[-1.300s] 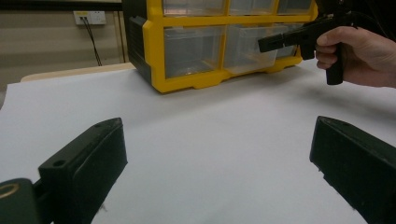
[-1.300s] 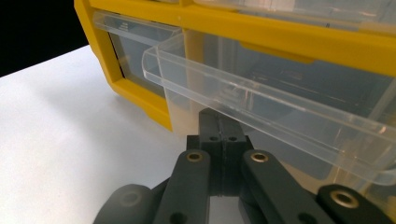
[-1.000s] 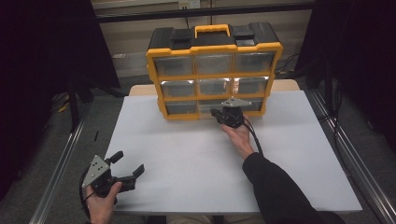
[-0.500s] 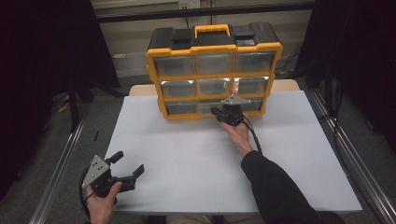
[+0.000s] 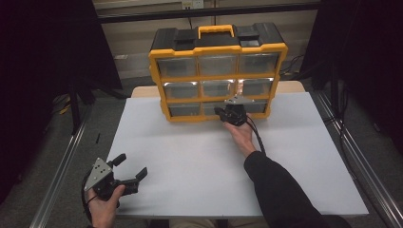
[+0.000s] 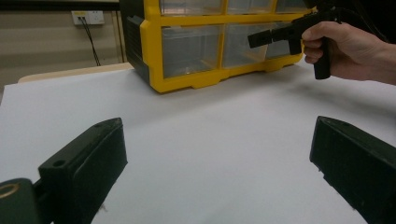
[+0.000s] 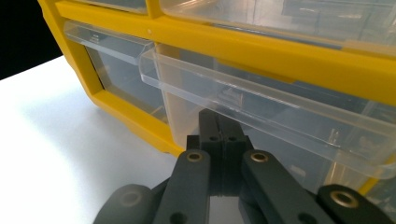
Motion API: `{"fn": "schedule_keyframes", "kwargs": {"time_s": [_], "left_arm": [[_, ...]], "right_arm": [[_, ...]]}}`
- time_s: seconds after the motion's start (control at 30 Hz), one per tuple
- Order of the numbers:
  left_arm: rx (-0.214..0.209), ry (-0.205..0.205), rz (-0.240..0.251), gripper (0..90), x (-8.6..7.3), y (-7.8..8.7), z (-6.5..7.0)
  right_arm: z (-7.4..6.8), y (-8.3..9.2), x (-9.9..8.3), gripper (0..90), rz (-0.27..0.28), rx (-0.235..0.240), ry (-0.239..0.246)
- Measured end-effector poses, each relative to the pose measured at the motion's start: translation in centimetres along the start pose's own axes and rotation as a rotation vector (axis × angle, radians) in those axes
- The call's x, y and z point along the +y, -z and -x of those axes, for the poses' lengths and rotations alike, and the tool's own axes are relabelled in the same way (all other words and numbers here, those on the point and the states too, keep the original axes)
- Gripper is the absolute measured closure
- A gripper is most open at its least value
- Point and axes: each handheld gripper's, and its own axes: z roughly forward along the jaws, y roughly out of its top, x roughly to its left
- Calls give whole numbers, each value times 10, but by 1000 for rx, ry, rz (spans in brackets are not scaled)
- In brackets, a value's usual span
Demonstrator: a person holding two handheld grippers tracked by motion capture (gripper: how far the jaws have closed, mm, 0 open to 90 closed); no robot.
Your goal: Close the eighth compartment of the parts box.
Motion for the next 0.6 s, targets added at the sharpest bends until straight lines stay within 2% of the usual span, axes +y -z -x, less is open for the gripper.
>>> {"fn": "schedule_keyframes", "kwargs": {"time_s": [0.6], "left_arm": [[1,5,-1,35,0,-1,0]], "right_arm": [[4,-6,3,900,-8,-17,-6]]}}
